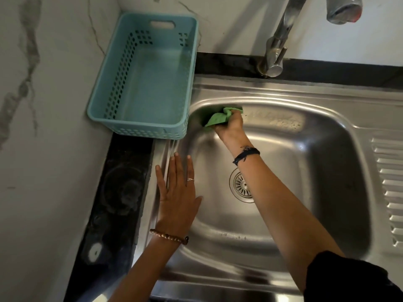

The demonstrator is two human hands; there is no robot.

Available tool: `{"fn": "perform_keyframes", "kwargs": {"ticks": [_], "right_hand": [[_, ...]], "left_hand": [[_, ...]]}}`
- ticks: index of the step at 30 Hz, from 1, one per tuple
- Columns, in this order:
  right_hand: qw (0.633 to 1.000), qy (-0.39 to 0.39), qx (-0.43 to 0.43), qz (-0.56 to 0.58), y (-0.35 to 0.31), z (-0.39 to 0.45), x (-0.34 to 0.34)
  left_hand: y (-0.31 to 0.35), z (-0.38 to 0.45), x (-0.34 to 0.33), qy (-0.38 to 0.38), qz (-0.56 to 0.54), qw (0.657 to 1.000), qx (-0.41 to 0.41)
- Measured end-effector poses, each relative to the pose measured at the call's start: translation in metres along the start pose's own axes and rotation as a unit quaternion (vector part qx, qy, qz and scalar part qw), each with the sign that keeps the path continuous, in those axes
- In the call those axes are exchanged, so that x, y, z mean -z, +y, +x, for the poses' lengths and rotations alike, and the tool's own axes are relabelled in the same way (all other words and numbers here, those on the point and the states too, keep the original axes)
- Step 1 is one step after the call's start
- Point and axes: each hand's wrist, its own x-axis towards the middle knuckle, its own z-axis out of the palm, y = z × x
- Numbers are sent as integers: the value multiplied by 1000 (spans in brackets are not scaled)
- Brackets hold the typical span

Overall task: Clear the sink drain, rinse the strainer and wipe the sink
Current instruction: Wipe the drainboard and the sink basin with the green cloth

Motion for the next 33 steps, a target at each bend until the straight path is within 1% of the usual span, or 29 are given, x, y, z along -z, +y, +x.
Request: {"fn": "perform_keyframes", "kwargs": {"ticks": [8,11,13,15,18,19,21,22,24,25,26,29,31,32,33], "right_hand": [[995,13,52,84,-43,-1,34],[992,11,80,96,-31,-3,29],[993,15,93,73,-14,-7,14],[995,16,81,54,2,-11,-3],[996,17,43,79,13,-16,-18],[996,15,30,87,13,-17,-20],[996,14,-8,84,9,-19,-18],[998,22,-24,59,7,-22,-16],[999,8,-38,16,-4,-29,-12],[999,8,-49,5,-10,-31,-10],[999,8,-51,-4,-16,-32,-6],[993,-23,-14,-113,-34,-29,19],[975,-23,19,-219,-50,-24,36],[960,-35,35,-274,-57,-20,45],[949,-42,57,-306,-69,-21,57]], "left_hand": [[-6,0,-5,3,0,1000,2],[-4,1,-1,-4,0,1000,2],[0,2,2,-4,1,1000,2],[3,5,4,-1,-6,1000,-1],[7,12,6,2,-37,999,-17],[9,15,4,2,-66,998,-23],[14,22,5,1,-161,986,-37],[16,25,8,-8,-206,978,-40],[22,34,17,-30,-267,962,-50],[25,40,21,-30,-288,955,-56],[28,48,24,-15,-303,951,-62],[38,77,31,19,-294,952,-88],[46,99,33,19,-270,956,-111],[49,109,33,20,-259,958,-118],[53,120,34,25,-251,960,-120]]}}
